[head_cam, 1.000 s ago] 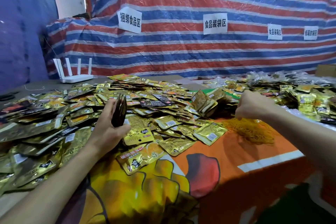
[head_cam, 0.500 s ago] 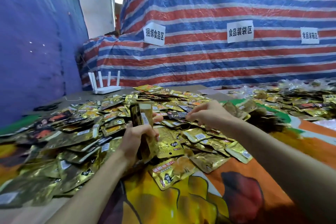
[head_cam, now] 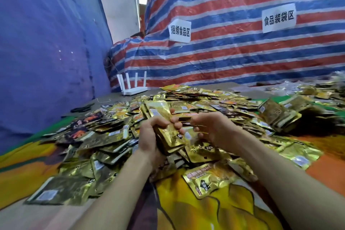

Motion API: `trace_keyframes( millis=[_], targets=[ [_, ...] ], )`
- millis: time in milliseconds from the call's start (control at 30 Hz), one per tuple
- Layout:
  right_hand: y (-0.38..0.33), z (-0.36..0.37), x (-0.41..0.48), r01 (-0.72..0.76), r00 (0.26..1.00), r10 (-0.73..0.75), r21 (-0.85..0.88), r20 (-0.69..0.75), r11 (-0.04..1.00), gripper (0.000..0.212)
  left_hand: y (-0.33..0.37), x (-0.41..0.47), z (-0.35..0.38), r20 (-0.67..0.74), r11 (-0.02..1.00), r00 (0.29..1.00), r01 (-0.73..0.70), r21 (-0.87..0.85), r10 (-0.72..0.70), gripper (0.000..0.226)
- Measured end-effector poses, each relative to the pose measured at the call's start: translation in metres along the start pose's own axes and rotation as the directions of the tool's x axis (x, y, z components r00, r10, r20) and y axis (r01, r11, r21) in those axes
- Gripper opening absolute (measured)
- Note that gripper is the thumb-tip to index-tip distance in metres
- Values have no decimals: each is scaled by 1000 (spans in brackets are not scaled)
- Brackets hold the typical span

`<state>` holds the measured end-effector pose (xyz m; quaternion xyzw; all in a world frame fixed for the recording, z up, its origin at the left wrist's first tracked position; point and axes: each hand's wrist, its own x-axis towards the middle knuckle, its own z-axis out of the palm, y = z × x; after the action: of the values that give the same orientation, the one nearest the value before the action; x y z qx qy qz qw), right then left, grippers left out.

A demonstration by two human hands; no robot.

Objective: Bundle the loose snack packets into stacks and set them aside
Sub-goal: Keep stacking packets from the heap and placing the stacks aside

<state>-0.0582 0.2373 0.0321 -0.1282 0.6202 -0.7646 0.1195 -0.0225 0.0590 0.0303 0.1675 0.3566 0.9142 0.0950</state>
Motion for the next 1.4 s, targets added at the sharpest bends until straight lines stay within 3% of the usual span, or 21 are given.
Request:
trace_keyframes(
  millis=[100, 200, 300, 367, 433, 533, 633, 733, 800, 867, 1000, 1400],
  targets=[
    [-8, -12, -8, -17, 983, -10, 140, 186, 990, 8, 2, 0, -1, 17, 1000, 1000, 4, -28, -3, 40],
    [-13, -11, -11, 25, 973, -99, 331, 210, 943, 7, -1, -1, 0, 25, 998, 998, 58, 27, -58, 47],
    [-13, -9, -11, 75, 964, -191, 502, 184, 862, 17, -5, -1, -1, 38, 994, 995, 89, 65, -92, 52],
    [-11, -9, -10, 98, 958, -224, 529, 179, 843, 34, -7, 0, -3, 43, 992, 994, 99, 74, -103, 54],
    [-10, -6, -9, 140, 958, -232, 426, 171, 894, 50, -7, 1, -5, 44, 991, 992, 112, 73, -116, 53],
    [-7, 1, -8, 199, 965, -227, 193, 131, 961, 50, -8, 2, -7, -29, 983, 990, 138, 118, -135, 42],
    [0, 4, -10, 242, 962, -244, 29, 124, 970, 48, -8, 3, -5, -233, 979, 972, 45, 200, 3, 24],
    [6, 12, -12, 257, 966, -249, -118, 75, 959, 44, -1, 5, -9, -476, 975, 858, -109, 195, 191, 8],
    [12, 21, -14, 266, 964, -255, -220, 78, 938, 45, 3, 5, -11, -542, 970, 807, -156, 185, 233, 11],
    [17, 33, -16, 288, 958, -273, -323, 91, 901, 48, 5, 5, -8, -549, 962, 793, -173, 213, 264, 18],
    [20, 50, -21, 370, 923, -378, -441, 74, 817, 45, 2, -1, 6, -515, 955, 811, -181, 234, 279, 52],
    [30, 63, -27, 486, 836, -549, -483, 14, 728, 61, -7, -3, 9, -267, 983, 956, -83, 165, 125, 57]
  ],
)
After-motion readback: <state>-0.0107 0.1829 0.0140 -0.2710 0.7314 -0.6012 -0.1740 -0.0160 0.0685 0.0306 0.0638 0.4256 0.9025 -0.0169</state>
